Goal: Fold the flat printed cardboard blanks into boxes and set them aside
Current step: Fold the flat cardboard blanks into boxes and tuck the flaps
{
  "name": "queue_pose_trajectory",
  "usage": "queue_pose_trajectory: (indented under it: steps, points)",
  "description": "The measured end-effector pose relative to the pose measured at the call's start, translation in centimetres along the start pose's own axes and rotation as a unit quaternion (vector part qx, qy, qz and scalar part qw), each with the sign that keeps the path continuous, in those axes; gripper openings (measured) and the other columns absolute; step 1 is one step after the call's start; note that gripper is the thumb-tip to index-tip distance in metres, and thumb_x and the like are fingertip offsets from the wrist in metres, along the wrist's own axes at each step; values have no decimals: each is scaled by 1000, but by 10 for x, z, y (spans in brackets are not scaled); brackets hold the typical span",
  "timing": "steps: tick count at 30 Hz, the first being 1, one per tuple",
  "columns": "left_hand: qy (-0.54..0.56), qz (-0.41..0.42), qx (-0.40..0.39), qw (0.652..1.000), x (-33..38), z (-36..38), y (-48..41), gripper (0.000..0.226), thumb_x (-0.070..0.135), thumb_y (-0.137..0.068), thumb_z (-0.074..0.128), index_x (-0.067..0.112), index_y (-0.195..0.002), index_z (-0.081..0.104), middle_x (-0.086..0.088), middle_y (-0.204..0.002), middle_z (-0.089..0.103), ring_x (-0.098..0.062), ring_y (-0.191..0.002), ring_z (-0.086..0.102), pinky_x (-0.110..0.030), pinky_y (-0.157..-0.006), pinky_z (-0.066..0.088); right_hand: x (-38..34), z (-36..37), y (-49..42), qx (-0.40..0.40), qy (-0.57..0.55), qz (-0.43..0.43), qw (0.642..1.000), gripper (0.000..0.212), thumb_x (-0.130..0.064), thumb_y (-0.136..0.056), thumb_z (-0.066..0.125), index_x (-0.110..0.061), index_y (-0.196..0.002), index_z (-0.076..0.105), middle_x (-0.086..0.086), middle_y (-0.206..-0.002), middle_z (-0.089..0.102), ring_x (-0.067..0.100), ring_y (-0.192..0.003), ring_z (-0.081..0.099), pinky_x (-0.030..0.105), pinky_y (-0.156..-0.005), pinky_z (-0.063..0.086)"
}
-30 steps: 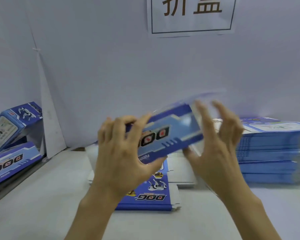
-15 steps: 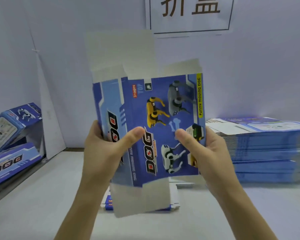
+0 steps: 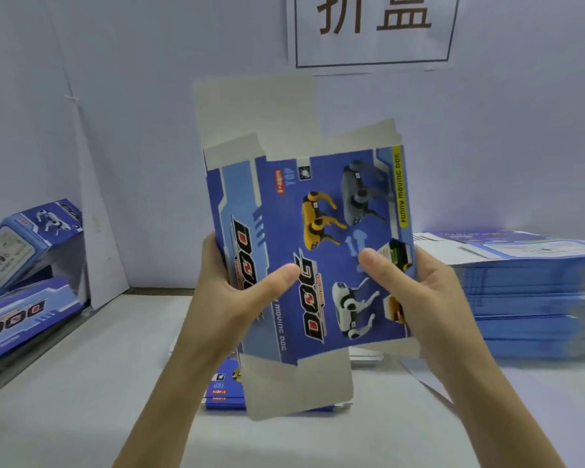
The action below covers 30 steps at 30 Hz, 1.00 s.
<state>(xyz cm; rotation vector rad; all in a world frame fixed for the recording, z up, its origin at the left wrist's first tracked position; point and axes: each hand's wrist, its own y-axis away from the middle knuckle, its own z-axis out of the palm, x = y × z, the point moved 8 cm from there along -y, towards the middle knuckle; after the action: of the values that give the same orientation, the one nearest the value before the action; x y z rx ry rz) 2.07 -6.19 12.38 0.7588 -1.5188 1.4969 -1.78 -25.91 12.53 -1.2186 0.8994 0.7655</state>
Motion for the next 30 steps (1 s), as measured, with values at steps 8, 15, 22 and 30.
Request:
queue_pose_trajectory:
  steps: [8,15,22,30]
  points:
    - [33,-48,-115,992,-8,15,6,74,51,-58,69,30,-125,48,1,-112,71,-24,-94,71,-34,-69,60,1,17,4,-89,9,-5,996,28,-36,-78,76,-32,-103,64,1,-94,76,19,-81,74,26,-59,58]
    - [31,-129,-177,975,-26,13,10,98,62,-46,80,21,-129,49,-7,-105,73,-28,-88,72,-30,-66,58,-12,15,6,-111,59,-106,986,58,-30,-82,63,-37,-137,45,-24,-123,63,-4,-112,60,10,-84,48]
    - [18,-120,-190,974,-26,18,10,81,55,-53,80,38,-125,47,3,-107,73,-22,-92,72,-25,-65,57,-9,1,3,-65,100,-127,985,87,-52,-68,63,-37,-149,32,-22,-141,50,0,-127,49,31,-104,44]
    - [80,-63,-134,986,-19,30,8,63,35,-70,72,36,-129,47,4,-105,72,-21,-88,73,-23,-61,56,-19,0,8,-74,112,-201,970,84,-37,-80,57,-22,-154,22,-15,-149,43,-1,-134,43,14,-103,38]
